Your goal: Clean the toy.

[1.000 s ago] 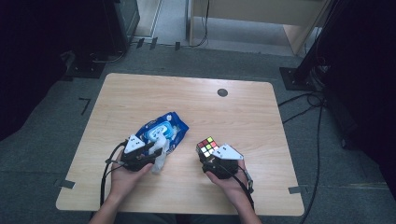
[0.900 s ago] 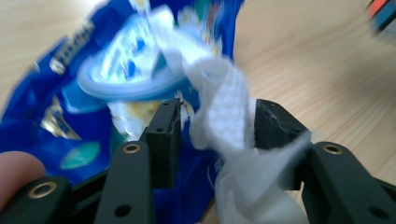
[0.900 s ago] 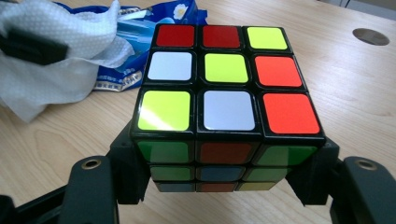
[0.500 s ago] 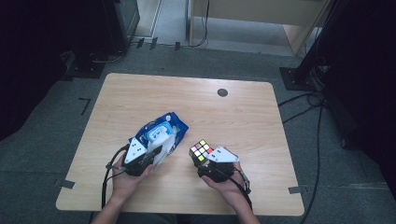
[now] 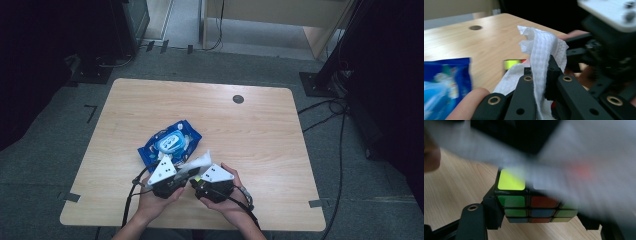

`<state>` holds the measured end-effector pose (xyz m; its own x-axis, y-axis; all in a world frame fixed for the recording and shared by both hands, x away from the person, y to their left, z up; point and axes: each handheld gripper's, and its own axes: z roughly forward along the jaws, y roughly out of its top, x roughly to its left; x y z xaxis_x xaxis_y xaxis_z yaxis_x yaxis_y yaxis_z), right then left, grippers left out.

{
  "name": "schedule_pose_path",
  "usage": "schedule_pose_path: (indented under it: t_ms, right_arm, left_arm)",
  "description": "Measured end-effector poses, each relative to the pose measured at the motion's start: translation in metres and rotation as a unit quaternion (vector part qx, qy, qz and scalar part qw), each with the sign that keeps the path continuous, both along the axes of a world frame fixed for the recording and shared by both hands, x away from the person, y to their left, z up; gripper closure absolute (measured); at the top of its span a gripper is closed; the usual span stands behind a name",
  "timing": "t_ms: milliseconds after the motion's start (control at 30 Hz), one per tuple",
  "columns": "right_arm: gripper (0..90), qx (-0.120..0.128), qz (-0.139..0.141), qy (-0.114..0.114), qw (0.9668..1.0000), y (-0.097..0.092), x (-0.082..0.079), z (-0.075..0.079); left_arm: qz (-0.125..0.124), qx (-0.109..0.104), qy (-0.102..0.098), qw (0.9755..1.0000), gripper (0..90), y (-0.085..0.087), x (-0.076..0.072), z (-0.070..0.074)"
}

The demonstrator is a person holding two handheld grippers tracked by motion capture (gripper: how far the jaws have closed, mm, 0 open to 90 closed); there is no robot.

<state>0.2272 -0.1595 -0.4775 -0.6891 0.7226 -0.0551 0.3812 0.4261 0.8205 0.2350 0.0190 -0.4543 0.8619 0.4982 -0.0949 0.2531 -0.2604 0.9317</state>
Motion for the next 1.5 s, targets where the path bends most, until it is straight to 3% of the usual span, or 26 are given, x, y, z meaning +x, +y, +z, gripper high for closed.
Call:
schedule_pose_path:
  t_ms: [133, 233, 267, 333, 433, 533, 567, 633, 700, 800, 867, 933, 1067, 1133, 1167, 1233, 1300, 1433, 1500]
  right_arm:
    - [34.3, -0.010, -0.006, -0.003, 0.9999, 0.003, -0.002, -0.003]
    - [34.4, -0.015, -0.007, -0.007, 0.9998, 0.002, -0.004, -0.003]
    - [34.4, -0.014, -0.006, -0.007, 0.9998, 0.001, -0.005, -0.002]
    - [34.4, -0.012, -0.006, -0.012, 0.9998, -0.001, -0.005, -0.001]
    - [34.4, -0.009, -0.009, -0.014, 0.9998, -0.003, -0.005, 0.001]
    - [34.4, -0.010, -0.014, -0.014, 0.9998, -0.002, -0.004, 0.000]
    - [34.4, -0.014, -0.015, -0.016, 0.9996, -0.001, -0.004, -0.001]
    - [34.4, -0.017, -0.017, -0.017, 0.9996, -0.001, -0.004, -0.002]
    - [34.4, -0.018, -0.018, -0.021, 0.9995, -0.001, -0.004, -0.002]
    - [34.5, -0.016, -0.015, -0.023, 0.9995, -0.002, -0.006, 0.000]
    - [34.5, -0.012, -0.014, -0.029, 0.9994, -0.002, -0.007, 0.001]
    - [34.5, 0.001, -0.014, -0.031, 0.9994, -0.005, -0.007, 0.005]
    - [34.5, -0.005, -0.013, -0.029, 0.9995, -0.005, -0.005, 0.004]
    - [34.5, -0.008, -0.017, -0.023, 0.9995, -0.004, -0.005, 0.002]
    - [34.5, -0.007, -0.019, -0.023, 0.9995, -0.004, -0.004, 0.001]
    - [34.5, -0.008, -0.017, -0.025, 0.9995, -0.003, -0.004, 0.001]
    - [34.5, -0.009, -0.020, -0.026, 0.9994, -0.003, -0.005, 0.002]
    - [34.5, -0.002, -0.025, -0.033, 0.9991, -0.008, -0.006, 0.003]
    - [34.5, 0.007, -0.028, -0.038, 0.9989, -0.012, -0.006, 0.007]
  left_arm:
    - [0.011, 0.016, -0.003, 0.9998, 89.1, -0.005, 0.000, -0.001]
    - [0.052, 0.022, -0.008, 0.9984, 89.2, 0.003, 0.008, -0.001]
    - [0.075, 0.029, -0.008, 0.9967, 89.2, 0.007, 0.011, -0.001]
    - [0.091, 0.019, 0.007, 0.9956, 89.3, 0.015, 0.016, -0.002]
    - [0.080, 0.010, 0.009, 0.9967, 89.3, 0.015, 0.014, -0.001]
    - [0.035, 0.009, 0.004, 0.9993, 89.2, 0.000, 0.002, 0.000]
    - [0.030, 0.013, 0.001, 0.9995, 89.1, -0.003, 0.000, 0.000]
    - [0.035, 0.021, -0.007, 0.9991, 88.9, -0.007, -0.002, 0.000]
    - [0.059, 0.022, -0.005, 0.9980, 88.9, -0.001, 0.003, 0.000]
    - [0.097, 0.018, 0.010, 0.9951, 89.1, 0.012, 0.013, -0.001]
    - [0.122, 0.030, 0.021, 0.9919, 89.2, 0.020, 0.020, -0.003]
    - [0.123, 0.022, 0.032, 0.9917, 89.2, 0.025, 0.023, -0.005]
    - [0.094, -0.006, 0.029, 0.9951, 89.0, 0.018, 0.014, 0.002]
    - [0.052, -0.025, 0.032, 0.9978, 88.8, 0.012, 0.009, 0.005]
    - [0.041, -0.019, 0.028, 0.9986, 88.7, 0.007, 0.006, 0.005]
    - [0.045, 0.002, 0.020, 0.9988, 88.7, 0.002, 0.005, 0.003]
    - [0.058, -0.003, 0.031, 0.9978, 88.7, 0.005, 0.009, 0.002]
    - [0.102, -0.008, 0.050, 0.9935, 89.0, 0.023, 0.021, 0.001]
    - [0.112, -0.023, 0.065, 0.9913, 88.9, 0.032, 0.026, -0.001]
